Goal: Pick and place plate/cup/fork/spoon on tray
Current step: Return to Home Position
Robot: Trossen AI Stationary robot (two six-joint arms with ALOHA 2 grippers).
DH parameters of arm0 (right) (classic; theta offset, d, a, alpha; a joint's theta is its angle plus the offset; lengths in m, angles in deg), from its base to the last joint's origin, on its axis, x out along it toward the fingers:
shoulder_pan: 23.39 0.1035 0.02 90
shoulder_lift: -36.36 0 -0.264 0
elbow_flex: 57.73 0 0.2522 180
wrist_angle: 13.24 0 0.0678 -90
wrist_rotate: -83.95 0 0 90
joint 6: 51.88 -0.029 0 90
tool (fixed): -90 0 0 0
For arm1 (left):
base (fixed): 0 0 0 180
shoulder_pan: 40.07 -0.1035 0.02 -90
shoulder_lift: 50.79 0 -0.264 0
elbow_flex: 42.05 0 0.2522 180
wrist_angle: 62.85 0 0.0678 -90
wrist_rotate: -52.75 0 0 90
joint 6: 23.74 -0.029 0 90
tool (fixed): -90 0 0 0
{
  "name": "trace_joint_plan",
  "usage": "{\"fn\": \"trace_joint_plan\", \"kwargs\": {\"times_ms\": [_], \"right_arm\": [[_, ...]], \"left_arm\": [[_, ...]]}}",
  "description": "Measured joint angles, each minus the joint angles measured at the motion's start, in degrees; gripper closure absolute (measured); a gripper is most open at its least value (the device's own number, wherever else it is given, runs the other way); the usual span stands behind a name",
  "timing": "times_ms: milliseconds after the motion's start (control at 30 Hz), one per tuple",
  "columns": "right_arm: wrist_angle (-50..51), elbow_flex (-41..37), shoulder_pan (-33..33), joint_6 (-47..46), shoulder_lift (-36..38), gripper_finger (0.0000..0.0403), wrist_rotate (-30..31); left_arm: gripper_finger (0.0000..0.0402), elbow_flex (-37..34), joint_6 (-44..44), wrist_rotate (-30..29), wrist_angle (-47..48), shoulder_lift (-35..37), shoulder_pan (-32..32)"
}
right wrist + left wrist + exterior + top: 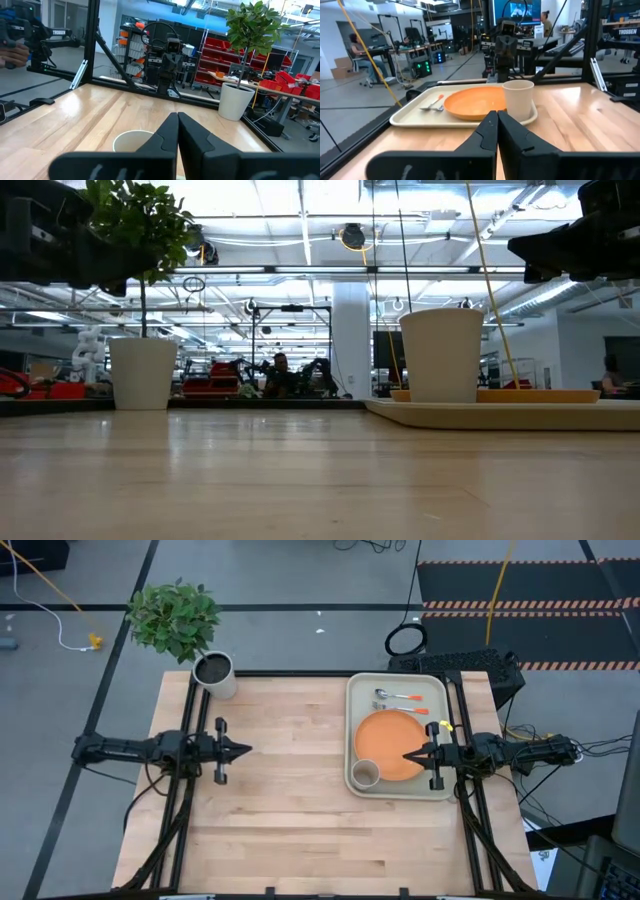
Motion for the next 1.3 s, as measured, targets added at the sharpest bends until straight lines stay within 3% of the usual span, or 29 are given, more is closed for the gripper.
{"fn": "trace_joint_plan", "kwargs": {"times_ms": [200,400,667,1300], "right_arm": [[0.0,0.0,0.0,0.0,0.0,0.0403,0.0],[0.0,0.0,0.0,0.0,0.0,0.0403,0.0],[0.0,0.0,0.0,0.0,0.0,0.0403,0.0],[0.0,0.0,0.0,0.0,0.0,0.0403,0.0]], "left_arm": [[0.0387,0.0,0.0,0.8,4.3,5.4,0.0],[0.0396,0.1,-0.5,2.4,5.4,5.3,0.0],[0.0381,0.1,-1.1,-0.8,5.3,5.2,0.0],[0.0380,0.0,-0.8,-1.0,4.2,5.0,0.0]]}}
